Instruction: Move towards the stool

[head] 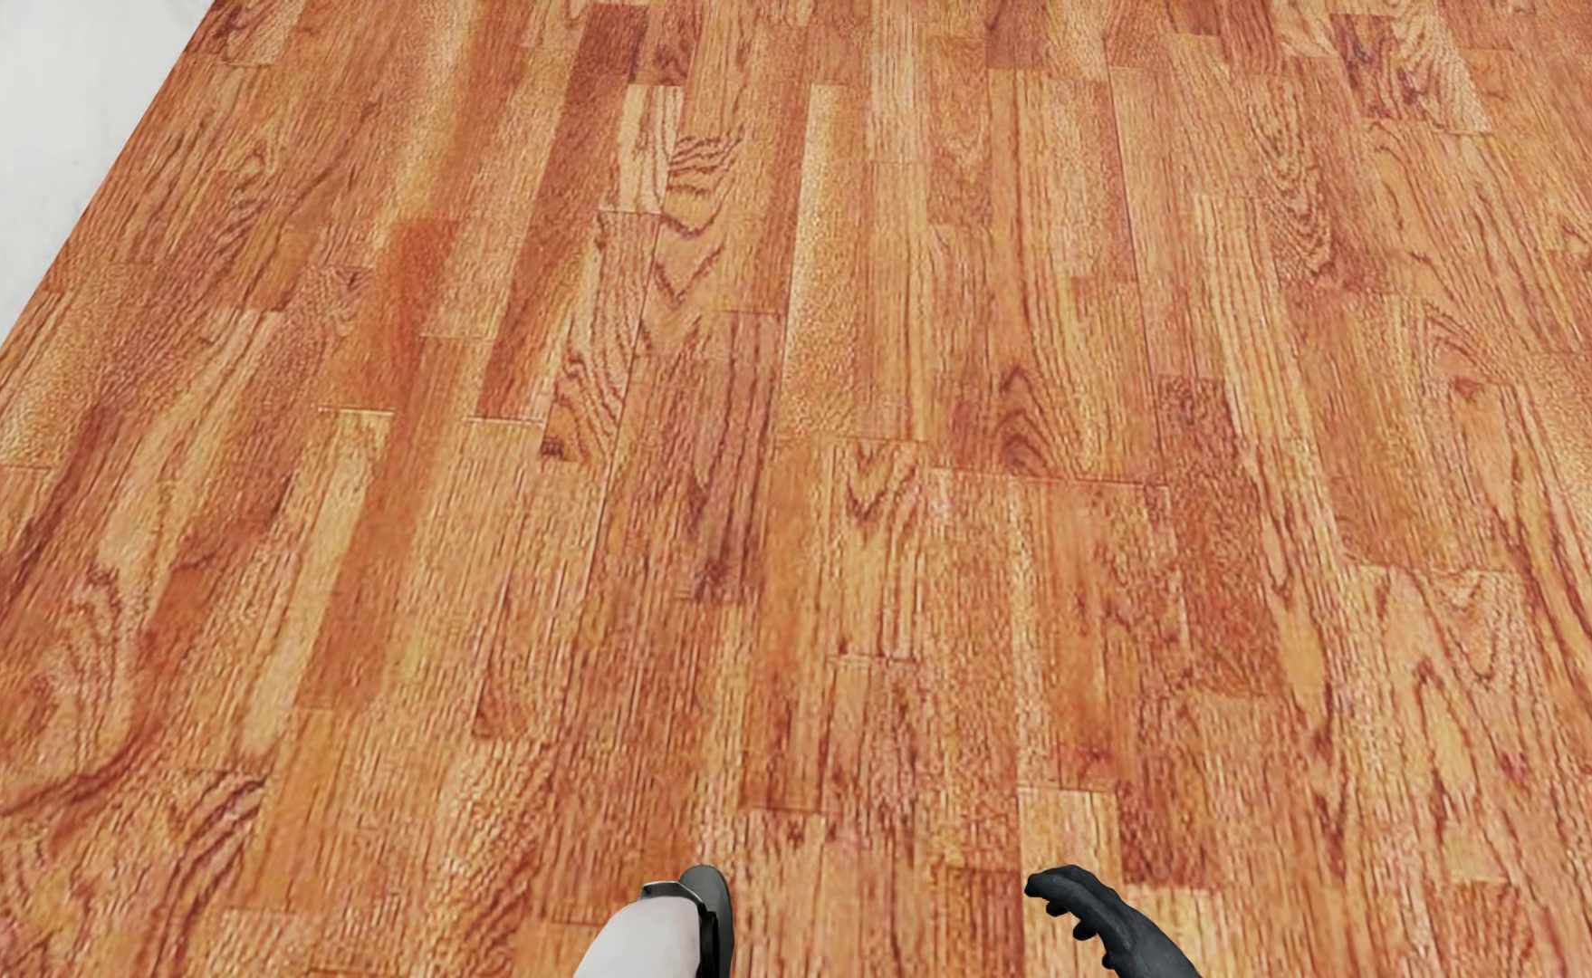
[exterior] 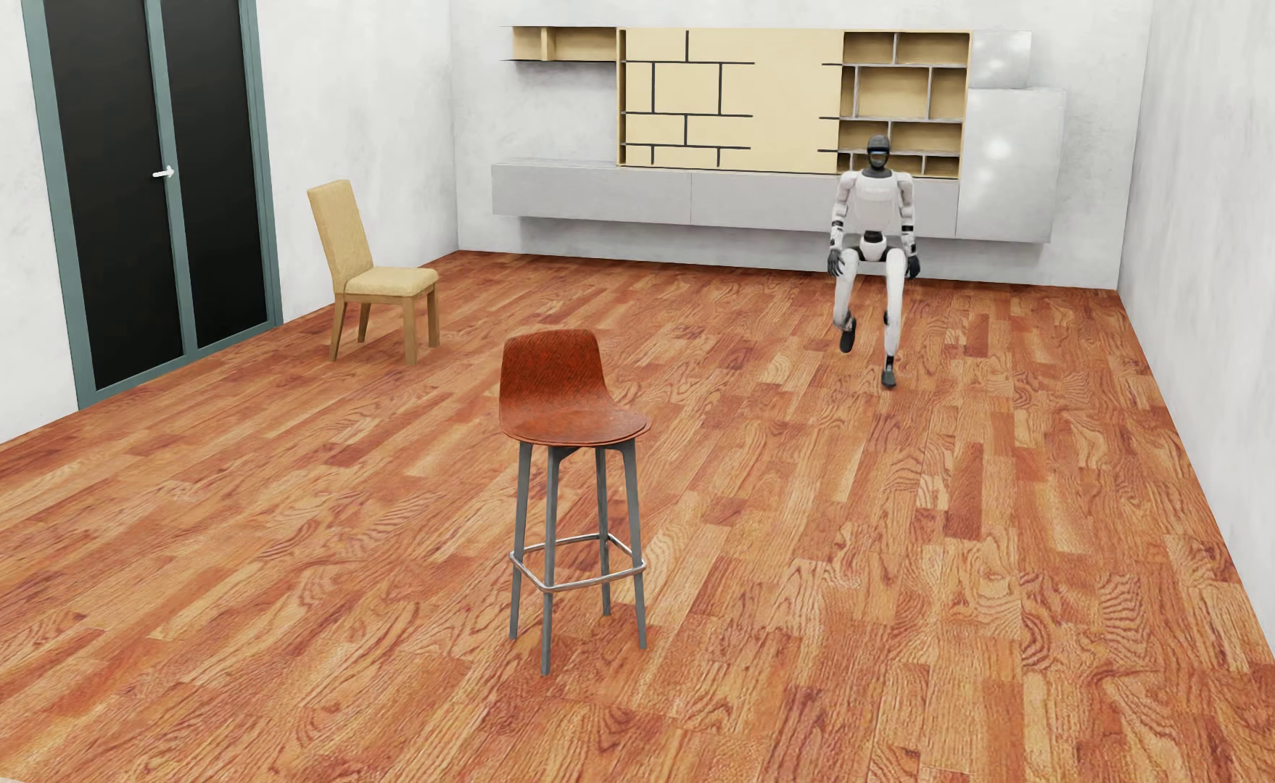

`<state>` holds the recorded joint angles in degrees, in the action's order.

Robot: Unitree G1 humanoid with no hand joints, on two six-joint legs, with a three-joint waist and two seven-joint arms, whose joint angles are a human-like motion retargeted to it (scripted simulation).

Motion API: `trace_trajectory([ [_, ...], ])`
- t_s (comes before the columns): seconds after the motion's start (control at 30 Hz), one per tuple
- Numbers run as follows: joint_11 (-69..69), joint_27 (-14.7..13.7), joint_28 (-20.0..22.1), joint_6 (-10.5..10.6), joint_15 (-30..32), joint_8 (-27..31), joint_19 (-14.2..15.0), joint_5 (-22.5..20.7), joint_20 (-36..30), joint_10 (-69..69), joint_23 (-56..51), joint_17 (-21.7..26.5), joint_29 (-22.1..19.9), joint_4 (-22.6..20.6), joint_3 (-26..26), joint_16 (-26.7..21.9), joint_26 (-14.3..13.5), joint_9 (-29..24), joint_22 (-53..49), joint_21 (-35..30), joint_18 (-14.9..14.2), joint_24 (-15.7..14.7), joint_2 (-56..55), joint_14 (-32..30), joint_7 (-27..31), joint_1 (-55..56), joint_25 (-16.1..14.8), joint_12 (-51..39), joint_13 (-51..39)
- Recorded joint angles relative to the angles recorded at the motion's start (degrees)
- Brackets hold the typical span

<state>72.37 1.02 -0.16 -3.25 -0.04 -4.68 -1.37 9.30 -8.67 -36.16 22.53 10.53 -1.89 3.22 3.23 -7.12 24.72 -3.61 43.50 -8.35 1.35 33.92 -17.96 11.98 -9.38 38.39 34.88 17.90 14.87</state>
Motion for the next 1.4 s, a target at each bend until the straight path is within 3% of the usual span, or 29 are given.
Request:
trace_trajectory([
  [0.07,1.2,6.6,1.5,-0.3,-9.2,-2.6,2.8,-0.8,-4.6,7.1,8.9,-2.9,-4.3,-2.1,-2.7,-2.3,-2.0,0.3,-0.1,4.6,-1.9,3.5,-14.6,4.9,-0.4,-11.9,5.4,-8.8,0.7],
  [0.17,-24.1,13.0,-0.4,1.2,-11.2,0.5,5.4,-6.4,-13.5,11.4,19.4,-5.9,-6.3,-4.2,-6.2,-8.3,-7.4,1.5,-5.4,18.1,-1.9,7.3,-29.0,13.8,-0.9,-27.7,-0.7,-21.7,3.0],
  [0.2,-39.0,12.7,-0.4,1.6,-8.6,3.8,7.8,-7.5,-14.8,12.4,19.6,-5.4,-4.2,-4.1,-7.3,-10.2,-9.0,1.4,-8.9,20.0,-2.4,7.3,-30.0,16.4,-0.2,-32.8,-1.3,-25.9,5.1],
  [0.23,-54.5,11.2,1.4,2.1,-7.2,6.2,4.0,-7.2,-14.6,14.2,18.4,-5.2,-3.0,-3.5,-8.5,-11.3,-10.1,1.1,-12.2,20.7,-3.5,6.3,-28.9,18.0,1.2,-38.4,-0.3,-29.6,8.3],
  [0.27,-62.1,9.5,4.7,2.3,-8.6,1.2,6.0,-4.6,-13.4,14.2,16.5,-5.7,-3.3,-2.8,-9.3,-11.3,-10.7,0.7,-14.6,21.7,-4.7,3.8,-27.9,17.2,2.8,-43.8,1.0,-32.0,12.5],
  [0.33,-51.2,7.4,9.9,3.1,-4.4,-7.2,1.1,-1.7,-10.6,7.0,14.3,-10.0,-3.9,1.0,-11.0,-11.2,-9.7,0.1,-17.4,24.8,-5.0,-1.6,-26.8,4.6,6.2,-49.1,1.0,-32.5,18.9],
  [0.4,-35.7,7.3,11.1,4.6,-7.8,-8.6,-4.3,-3.3,-9.2,-18.1,16.4,-13.3,-4.6,7.4,-11.8,-12.1,-6.6,-0.8,-19.7,26.5,-10.4,-2.2,-24.9,-20.5,7.1,-41.7,1.2,-28.3,18.3],
  [0.47,-35.5,8.0,11.9,6.1,-16.6,-8.6,-4.6,-8.2,-7.1,-38.5,21.3,-12.7,-7.3,9.5,-10.4,-9.3,-4.3,-1.6,-18.4,25.2,-4.4,-3.3,-16.4,-13.8,7.8,-25.1,4.1,-22.2,9.6],
  [0.53,-46.4,8.0,10.0,6.3,-20.4,-6.1,-2.1,-11.9,-6.5,-35.7,25.5,-10.9,-8.2,6.8,-8.0,-4.9,-2.4,-0.8,-10.0,20.1,-4.2,-7.2,-3.5,-8.2,6.1,-9.5,8.8,-17.4,-1.8],
  [0.6,-53.2,3.4,-0.5,5.4,-23.1,-4.4,-1.4,-13.0,-12.7,-18.6,24.1,-9.5,-2.9,4.2,-5.3,-5.1,-0.8,1.1,-0.5,12.3,-4.5,-5.6,6.8,-5.0,4.5,1.6,13.2,-13.7,-11.7],
  [0.67,-53.0,-5.2,-12.5,4.7,-27.8,-2.4,-0.8,-13.3,-15.1,5.5,15.3,-7.9,0.5,4.9,-2.6,-7.9,-2.6,2.5,0.7,3.5,-4.9,-2.1,13.5,-7.6,6.7,8.4,14.6,-7.3,-20.4],
  [0.7,-52.6,-9.4,-10.7,4.7,-29.2,-0.4,0.0,-13.1,-10.4,17.5,10.0,-7.4,-0.8,7.1,-1.4,-7.8,-2.3,2.8,-1.7,-0.1,-4.6,-1.5,17.3,-7.0,7.0,9.5,12.5,-2.1,-23.8],
  [0.73,-51.2,-12.9,-4.1,4.8,-29.2,1.5,1.0,-12.0,-3.8,23.3,5.1,-6.6,-2.3,9.6,-0.3,-5.7,-1.6,2.8,-4.3,-2.8,-6.5,-1.5,21.1,-4.3,4.9,9.3,8.2,3.4,-25.2],
  [0.77,-46.5,-14.9,3.0,4.8,-25.2,2.9,1.1,-10.0,1.8,20.0,0.4,-4.4,-2.0,11.0,0.7,-2.3,-1.2,2.7,-5.5,-5.5,-4.5,-2.2,23.3,-3.0,1.3,8.2,3.5,7.7,-24.3],
  [0.8,-37.6,-14.8,6.6,4.4,-14.0,3.5,-0.6,-6.8,4.5,12.2,-4.6,-0.3,0.7,10.5,1.6,1.3,-0.6,2.5,-4.9,-7.9,0.2,-3.0,22.5,-7.1,-0.3,7.5,0.5,10.0,-21.5],
  [0.83,-24.1,-13.3,5.3,3.7,1.8,2.2,5.2,-2.0,4.2,5.7,-9.4,3.7,4.6,9.4,2.0,3.0,-0.2,2.2,-3.0,-9.0,2.2,-3.1,18.5,-10.7,-1.8,5.8,-0.3,10.3,-17.2],
  [0.87,-10.3,-10.7,0.6,2.7,8.1,0.3,4.3,3.9,1.3,0.6,-12.5,6.3,6.7,7.4,1.4,2.7,-0.2,1.8,-0.6,-8.7,2.2,-1.8,12.0,-6.5,-3.3,3.0,-0.5,8.5,-12.1],
  [0.9,-0.4,-7.1,-4.4,1.5,2.2,0.7,-0.7,5.0,-2.6,-1.1,-12.4,6.2,6.0,4.3,0.1,1.1,-1.2,1.4,1.4,-7.1,1.6,0.3,4.2,-1.6,-4.0,-1.1,-0.4,5.2,-7.2],
  [0.93,3.1,-2.7,-7.4,0.8,-2.2,-0.1,-1.6,3.8,-6.5,0.9,-8.1,3.9,2.9,1.2,-1.3,-0.9,-2.1,1.3,2.9,-4.7,0.6,2.7,-3.3,2.2,-3.9,-6.8,-0.6,0.5,-3.9],
  [1.03,-15.9,11.2,-6.6,1.2,-12.1,-3.5,1.9,-3.1,-17.8,10.4,13.1,-5.6,-9.4,-5.6,-4.7,-6.5,-5.2,2.7,1.5,10.8,0.9,11.2,-20.1,9.7,-0.1,-24.6,-2.5,-15.0,0.7],
  [1.07,-28.2,12.7,-5.8,1.8,-11.7,-2.9,3.7,-4.6,-20.1,11.6,16.7,-7.7,-12.8,-6.8,-6.0,-8.1,-6.8,3.2,-2.1,17.3,1.9,12.6,-23.5,12.2,1.1,-29.4,-5.0,-20.2,2.5],
  [1.13,-58.1,9.2,-2.8,3.0,-7.6,1.0,6.1,-5.6,-22.8,14.3,17.1,-10.4,-12.7,-6.2,-8.5,-10.7,-9.9,3.4,-12.8,24.0,0.9,13.4,-25.4,15.0,6.0,-40.0,-9.7,-29.1,9.3],
  [1.17,-64.0,7.1,0.5,3.4,-10.1,-1.5,7.8,-4.3,-22.7,14.6,16.4,-10.3,-10.8,-5.0,-9.4,-11.7,-11.4,3.1,-19.0,23.0,-0.4,12.2,-26.0,14.6,8.5,-45.7,-8.3,-31.1,13.7],
  [1.2,-62.1,5.6,3.9,3.6,-10.7,-6.1,6.1,-2.8,-21.7,11.9,16.2,-9.9,-9.0,-3.4,-10.2,-12.7,-12.7,2.8,-25.0,20.7,-0.5,9.6,-25.1,11.0,9.9,-49.7,-4.8,-30.8,17.6],
  [1.23,-52.0,5.0,5.9,3.9,-5.9,-8.9,6.8,-1.1,-21.0,5.0,16.8,-10.1,-6.8,-1.2,-10.9,-14.1,-13.7,2.4,-30.2,18.4,-0.5,6.3,-25.7,0.8,10.7,-50.7,-1.1,-29.1,20.3],
  [1.27,-41.6,5.2,5.9,4.5,-0.3,-9.2,-2.1,-1.5,-20.3,-7.1,18.2,-10.8,-3.4,2.2,-11.6,-15.8,-13.8,1.8,-34.4,16.4,-7.6,3.7,-26.3,-12.3,10.4,-48.3,1.7,-26.5,20.9],
  [1.3,-34.1,6.5,5.3,5.2,-6.2,-9.6,-3.5,-2.6,-18.7,-22.6,20.4,-10.7,0.8,7.2,-11.6,-16.3,-12.8,1.2,-37.1,15.0,-10.7,2.4,-24.7,-22.1,8.2,-41.8,3.9,-22.9,19.0],
  [1.37,-32.7,11.6,7.2,6.5,-16.4,-9.7,-3.8,-7.1,-13.2,-42.3,25.1,-8.9,6.2,9.7,-9.7,-10.8,-9.5,0.1,-35.1,13.6,-2.5,0.3,-16.0,-12.6,8.1,-23.7,8.6,-15.7,8.7],
  [1.4,-37.2,14.0,10.1,6.7,-19.1,-9.1,-3.0,-8.9,-10.4,-42.8,26.3,-8.1,5.8,8.3,-8.3,-6.4,-7.6,0.2,-29.6,13.4,-2.3,-2.8,-9.5,-9.4,7.4,-14.9,11.2,-13.8,2.8],
])
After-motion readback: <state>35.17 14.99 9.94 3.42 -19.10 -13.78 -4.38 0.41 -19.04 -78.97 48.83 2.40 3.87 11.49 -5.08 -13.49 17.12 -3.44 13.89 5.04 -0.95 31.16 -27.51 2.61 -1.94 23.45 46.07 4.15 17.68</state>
